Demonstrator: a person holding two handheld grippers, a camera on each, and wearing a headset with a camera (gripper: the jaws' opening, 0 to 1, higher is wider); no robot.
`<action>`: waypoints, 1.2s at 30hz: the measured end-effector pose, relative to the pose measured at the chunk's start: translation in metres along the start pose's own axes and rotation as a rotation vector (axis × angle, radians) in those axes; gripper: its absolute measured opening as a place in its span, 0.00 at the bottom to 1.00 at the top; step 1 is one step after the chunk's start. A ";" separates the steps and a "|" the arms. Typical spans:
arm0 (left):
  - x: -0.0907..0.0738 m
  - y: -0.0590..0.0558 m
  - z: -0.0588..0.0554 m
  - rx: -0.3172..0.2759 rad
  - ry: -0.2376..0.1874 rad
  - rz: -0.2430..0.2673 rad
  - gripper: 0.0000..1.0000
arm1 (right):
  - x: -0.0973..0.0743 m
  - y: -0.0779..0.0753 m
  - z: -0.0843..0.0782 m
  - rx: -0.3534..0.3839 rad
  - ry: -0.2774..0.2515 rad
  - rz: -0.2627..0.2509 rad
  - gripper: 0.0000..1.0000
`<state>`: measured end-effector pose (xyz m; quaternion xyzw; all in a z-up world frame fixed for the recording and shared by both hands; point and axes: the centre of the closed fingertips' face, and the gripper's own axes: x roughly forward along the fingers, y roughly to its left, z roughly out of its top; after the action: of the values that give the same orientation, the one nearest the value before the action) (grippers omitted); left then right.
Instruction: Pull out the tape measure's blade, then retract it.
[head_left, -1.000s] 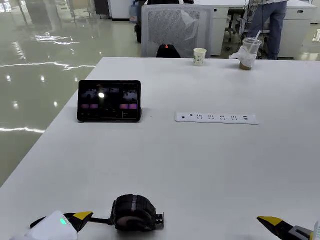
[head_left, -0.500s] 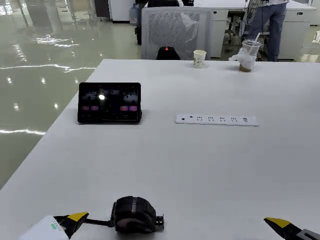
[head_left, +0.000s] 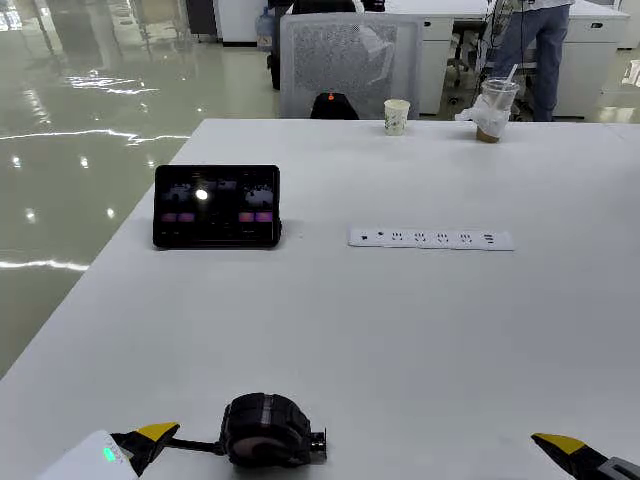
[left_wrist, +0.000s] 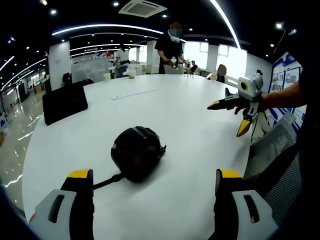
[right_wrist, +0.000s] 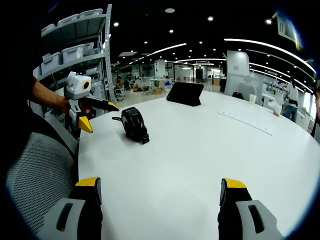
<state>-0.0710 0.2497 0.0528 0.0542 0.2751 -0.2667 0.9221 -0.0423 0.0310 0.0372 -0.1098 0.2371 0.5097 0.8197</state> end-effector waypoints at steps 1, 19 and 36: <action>0.000 0.001 0.000 0.005 0.002 0.004 0.99 | 0.000 0.000 0.000 -0.001 0.001 0.001 0.99; -0.002 0.005 0.004 0.010 -0.005 0.011 0.97 | -0.003 0.002 -0.001 0.001 0.002 0.000 0.99; -0.001 0.005 0.005 0.009 0.010 -0.004 0.94 | -0.003 0.001 -0.001 0.000 0.003 -0.001 0.99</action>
<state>-0.0669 0.2536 0.0574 0.0589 0.2787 -0.2694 0.9199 -0.0443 0.0288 0.0383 -0.1108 0.2383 0.5091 0.8196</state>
